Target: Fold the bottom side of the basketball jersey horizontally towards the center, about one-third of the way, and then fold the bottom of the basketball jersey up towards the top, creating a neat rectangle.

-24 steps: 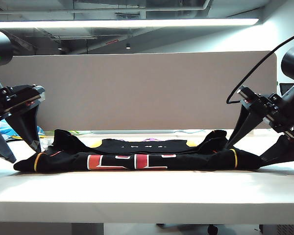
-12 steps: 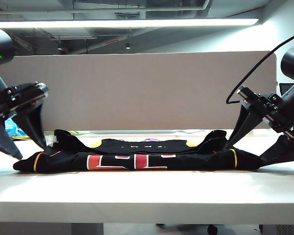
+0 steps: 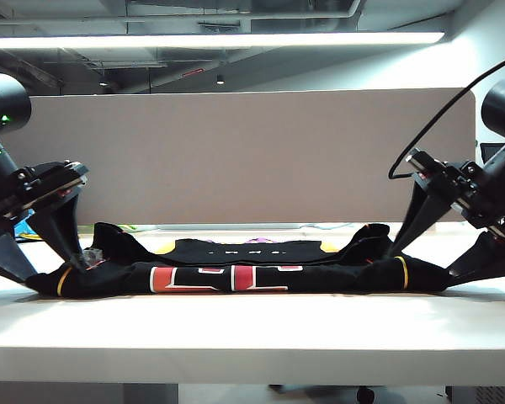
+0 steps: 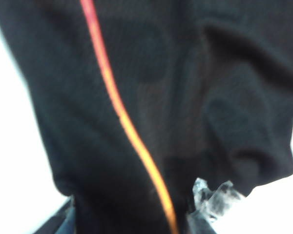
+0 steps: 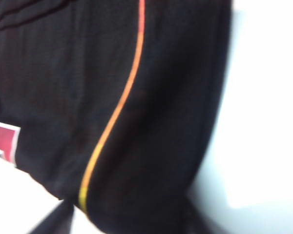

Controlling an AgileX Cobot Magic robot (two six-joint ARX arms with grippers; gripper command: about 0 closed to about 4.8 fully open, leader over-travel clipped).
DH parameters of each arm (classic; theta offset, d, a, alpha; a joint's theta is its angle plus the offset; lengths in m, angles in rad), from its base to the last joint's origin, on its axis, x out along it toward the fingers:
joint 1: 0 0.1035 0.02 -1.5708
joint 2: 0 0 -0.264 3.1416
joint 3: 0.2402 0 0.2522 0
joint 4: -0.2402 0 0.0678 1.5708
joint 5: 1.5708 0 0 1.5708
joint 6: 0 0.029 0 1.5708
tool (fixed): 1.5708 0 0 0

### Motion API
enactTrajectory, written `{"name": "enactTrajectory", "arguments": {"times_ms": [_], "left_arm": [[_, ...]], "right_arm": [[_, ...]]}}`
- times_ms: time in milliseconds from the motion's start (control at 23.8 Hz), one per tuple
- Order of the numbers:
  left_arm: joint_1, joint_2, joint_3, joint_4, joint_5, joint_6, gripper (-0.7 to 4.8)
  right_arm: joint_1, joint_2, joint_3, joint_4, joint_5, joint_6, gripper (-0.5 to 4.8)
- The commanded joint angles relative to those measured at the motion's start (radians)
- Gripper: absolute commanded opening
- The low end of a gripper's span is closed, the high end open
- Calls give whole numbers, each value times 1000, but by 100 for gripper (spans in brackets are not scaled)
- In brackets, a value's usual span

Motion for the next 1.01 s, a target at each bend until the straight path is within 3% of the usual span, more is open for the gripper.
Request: {"name": "enactTrajectory", "arguments": {"times_ms": [42, 84, 126, 252, 379, 505, 673, 841, 925, 1010], "left_arm": [[2, 33, -8, -16, 40, -2, 174], [2, 35, -8, -14, 40, -2, 134], [2, 37, -8, -3, 40, -2, 82], [2, 36, -8, 5, 43, 6, -5], [2, 11, -8, -60, 57, 13, -6], [2, -79, -9, -179, 58, 47, -6], [2, -240, -9, -363, 58, 65, -6], [0, -341, -19, -568, 59, 145, -6], [0, -389, -24, -576, 59, 147, -6], [0, -430, -23, -475, 58, 116, -6]], "right_arm": [[-1, 8, -7, -31, 54, -2, 201], [-1, 8, -6, -30, 56, -2, 185], [-1, 8, -6, -25, 57, -4, 135], [-1, 8, -6, -10, 51, -5, -8], [-1, -3, -6, -59, -10, -20, -8], [13, -70, -11, -185, -2, -105, -8], [30, -268, -80, -303, -5, -117, -8], [40, -499, -142, -437, -4, -135, -8], [40, -601, -146, -457, 3, -129, -8], [40, -661, -140, -402, 28, -73, -8]]}}
